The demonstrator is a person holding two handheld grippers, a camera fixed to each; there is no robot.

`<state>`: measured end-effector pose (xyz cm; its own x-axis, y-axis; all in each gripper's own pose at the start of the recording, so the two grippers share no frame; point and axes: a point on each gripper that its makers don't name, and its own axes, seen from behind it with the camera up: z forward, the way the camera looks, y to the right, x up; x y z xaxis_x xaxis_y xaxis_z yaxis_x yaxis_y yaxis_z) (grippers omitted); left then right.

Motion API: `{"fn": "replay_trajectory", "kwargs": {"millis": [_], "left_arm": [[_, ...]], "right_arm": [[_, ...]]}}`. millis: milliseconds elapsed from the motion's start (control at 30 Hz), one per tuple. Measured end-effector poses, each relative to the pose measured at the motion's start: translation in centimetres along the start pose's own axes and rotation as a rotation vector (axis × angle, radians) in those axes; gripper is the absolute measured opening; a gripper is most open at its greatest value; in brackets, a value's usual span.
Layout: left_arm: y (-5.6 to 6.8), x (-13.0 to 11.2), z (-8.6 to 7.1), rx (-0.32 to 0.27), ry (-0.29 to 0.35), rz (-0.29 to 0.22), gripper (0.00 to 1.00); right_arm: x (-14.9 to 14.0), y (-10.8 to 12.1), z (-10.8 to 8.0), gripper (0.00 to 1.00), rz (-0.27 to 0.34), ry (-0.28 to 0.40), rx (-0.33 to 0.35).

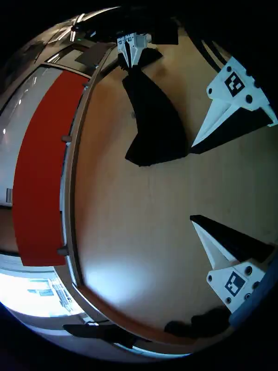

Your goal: Fold towel

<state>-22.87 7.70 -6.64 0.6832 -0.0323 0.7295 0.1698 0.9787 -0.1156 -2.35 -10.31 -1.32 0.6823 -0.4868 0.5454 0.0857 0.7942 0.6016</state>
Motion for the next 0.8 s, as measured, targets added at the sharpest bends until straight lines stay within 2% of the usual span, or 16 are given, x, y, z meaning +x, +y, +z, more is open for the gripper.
{"fn": "replay_trajectory", "kwargs": {"millis": [200,500,800], "left_arm": [[-0.1,0.1,-0.7,0.002,0.013,-0.007,0.98],[0.3,-0.1,-1.3,-0.004,0.017,0.0,0.98],[0.9,-0.1,-1.7,-0.01,0.027,0.0,0.98]], "right_arm": [[0.7,0.3,-0.8,0.04,-0.029,0.001,-0.008],[1.1,-0.1,-1.2,0.04,-0.051,0.014,-0.004],[1.9,-0.3,-1.0,0.04,-0.107,0.02,0.003]]}}
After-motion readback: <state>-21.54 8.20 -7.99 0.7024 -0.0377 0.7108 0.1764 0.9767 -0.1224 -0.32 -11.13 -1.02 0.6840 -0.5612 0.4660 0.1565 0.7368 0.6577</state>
